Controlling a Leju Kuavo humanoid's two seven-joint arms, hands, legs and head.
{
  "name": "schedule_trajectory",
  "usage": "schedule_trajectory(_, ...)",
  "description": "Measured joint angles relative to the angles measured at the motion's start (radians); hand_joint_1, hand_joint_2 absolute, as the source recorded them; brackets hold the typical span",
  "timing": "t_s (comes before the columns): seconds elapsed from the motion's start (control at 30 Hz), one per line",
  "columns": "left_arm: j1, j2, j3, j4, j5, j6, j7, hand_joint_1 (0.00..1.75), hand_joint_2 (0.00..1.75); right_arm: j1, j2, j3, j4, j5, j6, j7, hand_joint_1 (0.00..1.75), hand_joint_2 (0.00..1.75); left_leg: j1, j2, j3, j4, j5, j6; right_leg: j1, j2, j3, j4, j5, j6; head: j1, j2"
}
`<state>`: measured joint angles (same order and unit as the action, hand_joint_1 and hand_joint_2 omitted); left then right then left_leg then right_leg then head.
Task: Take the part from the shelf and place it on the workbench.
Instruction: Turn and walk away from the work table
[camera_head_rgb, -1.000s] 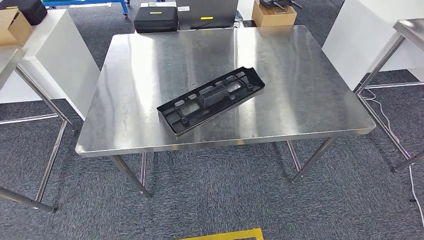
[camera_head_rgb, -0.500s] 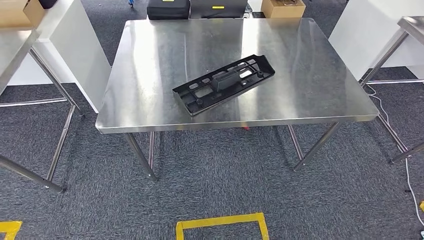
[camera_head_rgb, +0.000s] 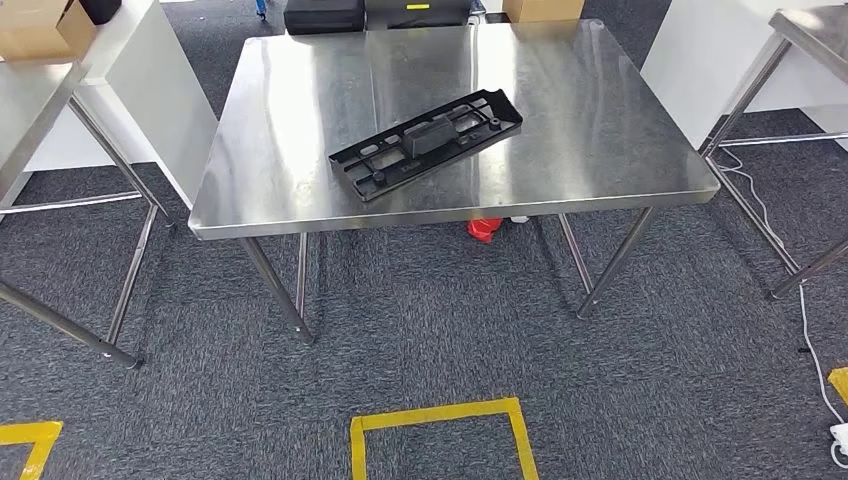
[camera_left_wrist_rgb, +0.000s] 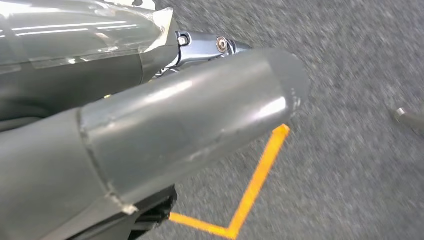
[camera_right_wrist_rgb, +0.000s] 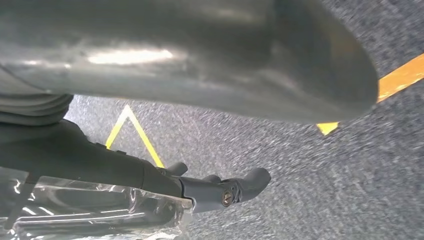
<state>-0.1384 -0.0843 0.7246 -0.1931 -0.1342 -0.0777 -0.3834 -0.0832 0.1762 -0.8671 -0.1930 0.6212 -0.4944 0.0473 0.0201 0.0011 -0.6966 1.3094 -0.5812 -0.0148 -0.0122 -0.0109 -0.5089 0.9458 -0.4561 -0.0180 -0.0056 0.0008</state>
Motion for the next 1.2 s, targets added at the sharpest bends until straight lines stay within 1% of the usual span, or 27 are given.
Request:
schedule_trajectory(0.03, 0.000, 0.000, 0.000, 0.000, 0.000, -0.001, 0.000, 0.00, 0.00, 0.001, 0.000, 0.000, 0.000, 0.000, 0.000, -0.002, 0.00, 0.00, 0.000, 0.000, 0.032, -0.025, 0.027, 0.002, 0.000, 0.000, -0.013, 0.004, 0.009, 0.003, 0.000, 0.000)
schedule_trajectory(0.1, 0.000, 0.000, 0.000, 0.000, 0.004, -0.002, -0.001, 0.00, 0.00, 0.001, 0.000, 0.000, 0.000, 0.004, 0.003, -0.007, 0.00, 0.00, -0.002, 0.002, 0.146, -0.165, 0.067, 0.011, 0.003, 0.000, -0.035, 0.014, 0.021, 0.012, -0.001, 0.000)
schedule_trajectory(0.13, -0.001, 0.001, 0.000, 0.000, 0.006, -0.002, -0.002, 0.00, 0.00, 0.002, 0.001, 0.001, 0.000, 0.008, 0.006, -0.008, 0.00, 0.00, -0.004, 0.006, 0.198, -0.240, 0.067, 0.017, 0.006, -0.003, -0.043, 0.020, 0.025, 0.016, 0.000, 0.000)
schedule_trajectory(0.17, -0.002, 0.001, 0.000, -0.001, 0.008, -0.002, -0.003, 0.00, 0.00, 0.003, 0.001, 0.002, 0.000, 0.014, 0.011, -0.009, 0.00, 0.00, -0.007, 0.009, 0.234, -0.295, 0.060, 0.023, 0.009, -0.006, -0.049, 0.025, 0.029, 0.022, 0.000, 0.000)
schedule_trajectory(0.2, -0.002, 0.002, 0.001, -0.001, 0.010, -0.003, -0.004, 0.00, 0.00, 0.003, 0.001, 0.004, 0.001, 0.020, 0.016, -0.009, 0.00, 0.00, -0.010, 0.011, 0.248, -0.324, 0.051, 0.029, 0.012, -0.012, -0.055, 0.029, 0.033, 0.028, 0.000, 0.000)
schedule_trajectory(0.27, 0.000, 0.001, 0.001, -0.001, 0.012, -0.004, -0.005, 0.00, 0.00, 0.003, 0.001, 0.011, 0.001, 0.032, 0.024, -0.008, 0.00, 0.00, -0.009, 0.007, 0.238, -0.342, 0.052, 0.044, 0.013, -0.020, -0.067, 0.034, 0.040, 0.041, 0.001, 0.000)
schedule_trajectory(0.3, 0.003, 0.000, 0.001, -0.001, 0.014, -0.004, -0.005, 0.00, 0.00, 0.004, 0.000, 0.015, 0.001, 0.035, 0.026, -0.008, 0.00, 0.00, -0.007, 0.003, 0.230, -0.346, 0.058, 0.053, 0.013, -0.018, -0.077, 0.049, 0.031, 0.044, 0.002, 0.000)
schedule_trajectory(0.37, 0.008, -0.002, 0.002, 0.000, 0.019, -0.004, -0.005, 0.00, 0.00, 0.005, -0.002, 0.022, 0.001, 0.042, 0.032, -0.008, 0.00, 0.00, -0.004, -0.003, 0.215, -0.349, 0.075, 0.067, 0.010, -0.007, -0.119, 0.140, -0.026, 0.041, 0.004, 0.000)
schedule_trajectory(0.43, 0.013, -0.002, 0.002, 0.000, 0.022, -0.004, -0.007, 0.00, 0.00, 0.006, -0.003, 0.026, 0.001, 0.047, 0.036, -0.008, 0.00, 0.00, -0.005, -0.010, 0.197, -0.348, 0.089, 0.072, 0.005, 0.003, -0.170, 0.283, -0.096, 0.038, 0.007, 0.000)
schedule_trajectory(0.47, 0.017, -0.002, 0.002, 0.000, 0.023, -0.004, -0.008, 0.00, 0.00, 0.007, -0.004, 0.028, 0.001, 0.049, 0.037, -0.008, 0.00, 0.00, -0.005, -0.014, 0.190, -0.348, 0.095, 0.070, 0.003, 0.005, -0.181, 0.327, -0.114, 0.043, 0.007, 0.000)
schedule_trajectory(0.5, 0.020, -0.002, 0.002, 0.000, 0.024, -0.004, -0.008, 0.00, 0.00, 0.008, -0.004, 0.029, 0.001, 0.049, 0.037, -0.008, 0.00, 0.00, -0.005, -0.021, 0.184, -0.347, 0.100, 0.067, 0.001, 0.006, -0.170, 0.333, -0.116, 0.050, 0.008, 0.000)
schedule_trajectory(0.53, 0.023, -0.003, 0.002, 0.000, 0.024, -0.004, -0.009, 0.00, 0.00, 0.009, -0.005, 0.031, 0.001, 0.050, 0.038, -0.009, 0.00, 0.00, -0.005, -0.028, 0.180, -0.347, 0.104, 0.064, -0.002, 0.008, -0.137, 0.291, -0.103, 0.059, 0.008, 0.000)
schedule_trajectory(0.57, 0.024, -0.005, 0.002, 0.000, 0.025, -0.003, -0.009, 0.00, 0.00, 0.009, -0.006, 0.033, 0.001, 0.052, 0.039, -0.009, 0.00, 0.00, -0.004, -0.037, 0.180, -0.346, 0.108, 0.060, -0.006, 0.017, -0.087, 0.215, -0.080, 0.067, 0.009, 0.000)
schedule_trajectory(0.6, 0.025, -0.006, 0.002, 0.000, 0.027, -0.003, -0.009, 0.00, 0.00, 0.010, -0.006, 0.036, 0.001, 0.053, 0.041, -0.009, 0.00, 0.00, -0.005, -0.045, 0.178, -0.345, 0.112, 0.055, -0.009, 0.037, -0.037, 0.129, -0.060, 0.072, 0.009, 0.000)
schedule_trajectory(0.63, 0.024, -0.007, 0.002, 0.000, 0.028, -0.002, -0.009, 0.00, 0.00, 0.010, -0.007, 0.038, 0.002, 0.055, 0.044, -0.009, 0.00, 0.00, -0.006, -0.052, 0.175, -0.343, 0.115, 0.049, -0.011, 0.054, 0.001, 0.061, -0.045, 0.073, 0.010, 0.000)
schedule_trajectory(0.67, 0.024, -0.008, 0.002, 0.000, 0.029, -0.002, -0.010, 0.00, 0.00, 0.010, -0.008, 0.041, 0.002, 0.057, 0.047, -0.009, 0.00, 0.00, -0.007, -0.059, 0.171, -0.341, 0.119, 0.044, -0.011, 0.067, 0.021, 0.022, -0.037, 0.070, 0.010, 0.000)
schedule_trajectory(0.7, 0.024, -0.008, 0.002, 0.000, 0.030, -0.001, -0.010, 0.00, 0.00, 0.010, -0.008, 0.044, 0.002, 0.059, 0.050, -0.009, 0.00, 0.00, -0.008, -0.066, 0.165, -0.339, 0.122, 0.038, -0.009, 0.072, 0.025, 0.010, -0.035, 0.066, 0.010, 0.000)
schedule_trajectory(0.77, 0.027, -0.008, 0.003, 0.000, 0.031, 0.002, -0.011, 0.00, 0.00, 0.010, -0.009, 0.048, 0.002, 0.065, 0.054, -0.008, 0.00, 0.00, -0.005, -0.078, 0.156, -0.336, 0.126, 0.027, -0.011, 0.054, 0.022, 0.013, -0.030, 0.057, 0.010, 0.000)
schedule_trajectory(0.83, 0.030, -0.009, 0.004, 0.000, 0.034, 0.005, -0.015, 0.00, 0.00, 0.010, -0.008, 0.051, 0.002, 0.069, 0.055, -0.006, 0.00, 0.00, -0.003, -0.059, 0.133, -0.296, 0.098, 0.019, -0.018, 0.034, 0.020, 0.011, -0.024, 0.041, 0.006, 0.000)
schedule_trajectory(0.87, 0.030, -0.009, 0.005, 0.000, 0.036, 0.006, -0.017, 0.00, 0.00, 0.010, -0.007, 0.052, 0.003, 0.070, 0.056, -0.005, 0.00, 0.00, -0.002, -0.041, 0.107, -0.241, 0.066, 0.016, -0.019, 0.022, 0.019, 0.010, -0.023, 0.032, 0.004, 0.000)
schedule_trajectory(0.93, 0.030, -0.010, 0.006, 0.000, 0.038, 0.007, -0.021, 0.00, 0.00, 0.013, -0.006, 0.053, 0.003, 0.070, 0.057, -0.002, 0.00, 0.00, -0.001, -0.014, 0.039, -0.096, -0.004, 0.008, -0.011, -0.003, 0.015, 0.010, -0.022, 0.023, 0.000, 0.000)
schedule_trajectory(0.97, 0.031, -0.010, 0.006, 0.000, 0.038, 0.007, -0.022, 0.00, 0.00, 0.014, -0.006, 0.054, 0.004, 0.070, 0.057, 0.000, 0.00, 0.00, 0.000, -0.009, 0.014, -0.041, -0.021, 0.006, -0.008, -0.015, 0.014, 0.010, -0.022, 0.023, 0.001, 0.000)
schedule_trajectory(1.0, 0.033, -0.010, 0.006, 0.000, 0.039, 0.007, -0.022, 0.00, 0.00, 0.015, -0.006, 0.055, 0.004, 0.070, 0.058, 0.001, 0.00, 0.00, 0.000, -0.006, 0.007, -0.024, -0.018, 0.005, -0.007, -0.026, 0.013, 0.010, -0.022, 0.023, 0.000, 0.000)
schedule_trajectory(1.03, 0.034, -0.010, 0.006, 0.000, 0.039, 0.008, -0.022, 0.00, 0.00, 0.015, -0.006, 0.056, 0.004, 0.071, 0.059, 0.003, 0.00, 0.00, 0.000, -0.002, 0.023, -0.050, 0.005, 0.006, -0.006, -0.036, 0.014, 0.011, -0.023, 0.023, 0.000, 0.000)
schedule_trajectory(1.07, 0.035, -0.009, 0.006, 0.000, 0.040, 0.008, -0.022, 0.00, 0.00, 0.015, -0.006, 0.058, 0.004, 0.072, 0.061, 0.004, 0.00, 0.00, 0.000, 0.006, 0.057, -0.114, 0.039, 0.008, -0.005, -0.045, 0.015, 0.011, -0.023, 0.023, 0.000, 0.000)
schedule_trajectory(1.13, 0.033, -0.008, 0.006, 0.000, 0.042, 0.010, -0.023, 0.00, 0.00, 0.014, -0.005, 0.060, 0.004, 0.075, 0.066, 0.005, 0.00, 0.00, -0.004, 0.040, 0.133, -0.260, 0.094, 0.015, 0.001, -0.060, 0.016, 0.013, -0.024, 0.025, 0.000, 0.000)
schedule_trajectory(1.2, 0.033, -0.007, 0.008, 0.000, 0.046, 0.012, -0.024, 0.00, 0.00, 0.013, -0.005, 0.065, 0.004, 0.082, 0.071, 0.004, 0.00, 0.00, -0.011, 0.059, 0.159, -0.322, 0.107, 0.025, 0.010, -0.076, 0.014, 0.015, -0.026, 0.030, 0.001, 0.000)
